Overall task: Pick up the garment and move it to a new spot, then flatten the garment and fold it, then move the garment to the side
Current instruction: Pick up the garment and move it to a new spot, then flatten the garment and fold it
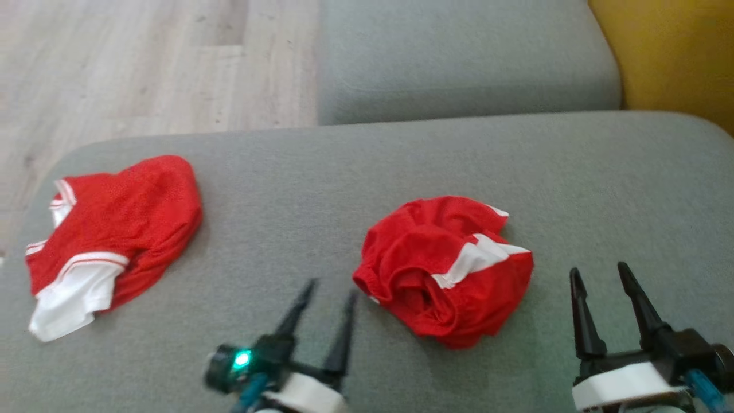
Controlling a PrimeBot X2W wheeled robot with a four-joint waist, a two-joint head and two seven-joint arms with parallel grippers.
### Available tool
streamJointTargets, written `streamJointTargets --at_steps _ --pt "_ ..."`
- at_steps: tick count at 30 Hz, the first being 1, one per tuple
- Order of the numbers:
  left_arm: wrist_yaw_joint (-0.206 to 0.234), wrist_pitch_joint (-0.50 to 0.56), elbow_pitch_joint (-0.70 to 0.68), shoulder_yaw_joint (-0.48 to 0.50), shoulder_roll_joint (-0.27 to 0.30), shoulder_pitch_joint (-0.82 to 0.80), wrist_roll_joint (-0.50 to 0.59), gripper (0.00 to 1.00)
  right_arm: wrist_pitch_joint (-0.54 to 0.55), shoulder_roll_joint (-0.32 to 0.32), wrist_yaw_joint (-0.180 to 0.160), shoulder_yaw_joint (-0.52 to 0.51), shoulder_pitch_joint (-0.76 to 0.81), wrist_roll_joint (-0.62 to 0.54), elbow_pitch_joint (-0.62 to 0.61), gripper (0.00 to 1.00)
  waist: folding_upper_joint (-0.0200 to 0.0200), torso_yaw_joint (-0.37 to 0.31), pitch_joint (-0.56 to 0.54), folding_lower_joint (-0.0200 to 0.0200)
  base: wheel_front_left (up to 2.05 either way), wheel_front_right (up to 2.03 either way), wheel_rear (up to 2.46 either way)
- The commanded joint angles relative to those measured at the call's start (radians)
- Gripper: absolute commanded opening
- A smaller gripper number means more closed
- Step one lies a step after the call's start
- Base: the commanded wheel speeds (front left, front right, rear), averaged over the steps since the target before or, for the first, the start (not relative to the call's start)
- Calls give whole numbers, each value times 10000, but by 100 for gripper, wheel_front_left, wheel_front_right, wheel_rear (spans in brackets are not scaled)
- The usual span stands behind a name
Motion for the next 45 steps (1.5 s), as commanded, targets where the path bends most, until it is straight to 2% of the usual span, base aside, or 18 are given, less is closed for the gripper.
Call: streamJointTargets --at_steps 1,8,15,20,45 --pt "172 -108 -558 890 19 25 -36 100 -36 -53 -6 110 -97 221 -327 100 -1 224 -156 1 0 0 0" --pt "321 -108 -1316 2676 -22 1109 158 100 -36 -53 -6 83 395 93 -405 100 -1 421 -301 1 0 0 0" --pt "214 -108 -1506 3402 -49 1587 564 100 -36 -53 -6 200 765 120 -359 100 -1 458 -358 1 0 0 0" --pt "46 -108 -1501 3487 -61 1646 795 100 -36 -53 -6 390 707 86 -300 100 -1 377 -324 1 0 0 0" --pt "168 -108 -1189 3215 -66 1446 489 100 -36 -53 -6 564 509 -160 -234 100 -1 306 -240 1 0 0 0"
